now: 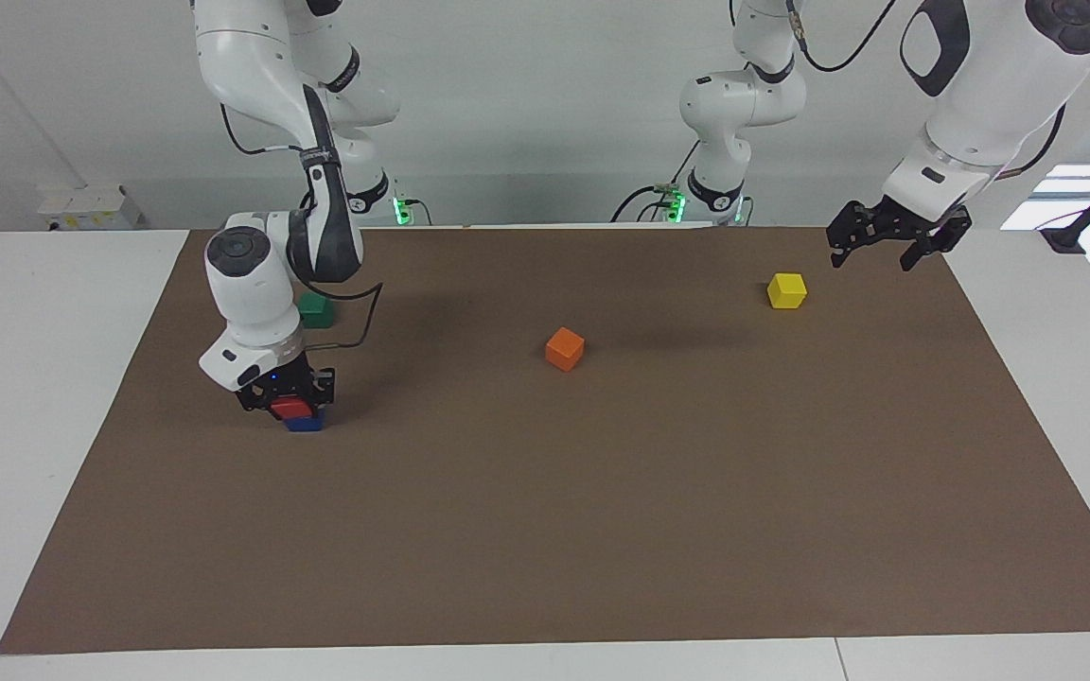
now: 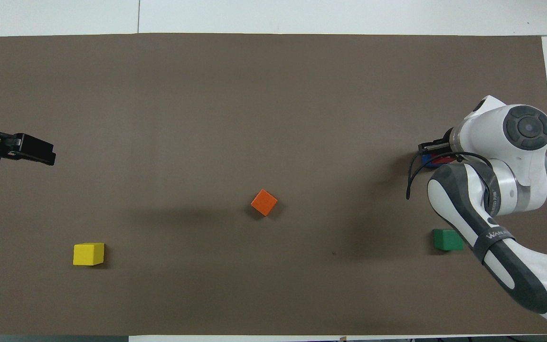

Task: Transfer red block to right arm and stack on blue block
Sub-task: 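Lower the red cube onto the blue cube with the right gripper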

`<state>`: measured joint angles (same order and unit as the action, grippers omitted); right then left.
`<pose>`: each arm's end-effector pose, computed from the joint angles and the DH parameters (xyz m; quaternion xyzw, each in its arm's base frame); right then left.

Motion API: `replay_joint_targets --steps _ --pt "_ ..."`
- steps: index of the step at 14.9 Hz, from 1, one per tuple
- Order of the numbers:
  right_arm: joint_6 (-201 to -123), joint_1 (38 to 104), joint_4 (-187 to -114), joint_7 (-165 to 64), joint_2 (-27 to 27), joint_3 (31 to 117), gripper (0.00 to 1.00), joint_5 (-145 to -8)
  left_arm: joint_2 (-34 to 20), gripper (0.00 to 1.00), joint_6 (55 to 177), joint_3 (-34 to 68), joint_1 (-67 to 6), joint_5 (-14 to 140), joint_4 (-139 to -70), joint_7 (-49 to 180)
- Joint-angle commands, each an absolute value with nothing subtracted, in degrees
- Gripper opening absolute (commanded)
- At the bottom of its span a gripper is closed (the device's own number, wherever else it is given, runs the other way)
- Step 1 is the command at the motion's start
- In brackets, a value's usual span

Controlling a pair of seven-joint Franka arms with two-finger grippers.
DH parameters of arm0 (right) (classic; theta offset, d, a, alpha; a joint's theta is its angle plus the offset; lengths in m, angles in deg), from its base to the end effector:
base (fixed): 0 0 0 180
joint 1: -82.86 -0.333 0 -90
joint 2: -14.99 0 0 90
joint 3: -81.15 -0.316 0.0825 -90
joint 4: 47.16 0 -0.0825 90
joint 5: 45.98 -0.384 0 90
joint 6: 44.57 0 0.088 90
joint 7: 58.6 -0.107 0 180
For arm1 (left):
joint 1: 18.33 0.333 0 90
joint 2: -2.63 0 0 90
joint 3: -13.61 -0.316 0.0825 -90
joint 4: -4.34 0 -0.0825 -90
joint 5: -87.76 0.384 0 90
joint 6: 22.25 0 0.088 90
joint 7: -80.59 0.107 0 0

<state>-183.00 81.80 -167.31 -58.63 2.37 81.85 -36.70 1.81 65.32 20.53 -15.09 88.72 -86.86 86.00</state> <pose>0.5856 0.0030 0.3254 0.9953 0.0609 0.0493 0.0578 0.5521 -0.0332 0.6033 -0.9961 0.0792 0.0389 0.0069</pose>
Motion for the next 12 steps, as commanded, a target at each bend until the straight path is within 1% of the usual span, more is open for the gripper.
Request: replay_joint_targets --steps 1,2,3,4,5,12 --pt "-184.49 82.77 -168.19 -58.42 2.68 81.32 0.18 -35.25 1.66 1.0 63.97 19.59 -16.22 89.34 -85.75 86.13" --pt "-184.49 82.77 -168.19 -58.42 2.68 81.32 0.46 -35.34 1.66 1.0 63.97 19.59 -16.22 89.26 -85.75 86.13" --pt "-184.49 82.77 -168.19 -58.42 2.68 81.32 0.68 -35.43 1.66 1.0 63.97 19.59 -16.3 89.34 -85.75 86.13" --pt "-184.4 82.77 -168.19 -58.42 2.68 81.24 0.86 -35.43 1.66 1.0 63.97 19.59 -16.22 89.26 -85.75 86.13" --pt "-184.49 82.68 -168.19 -58.42 2.68 81.23 1.0 -35.52 1.66 1.0 63.97 19.59 -16.3 89.34 -85.75 86.13" --pt "-184.31 83.03 -166.61 -58.42 2.24 81.15 1.0 -36.48 1.66 1.0 63.97 19.59 -16.22 89.26 -85.75 86.13"
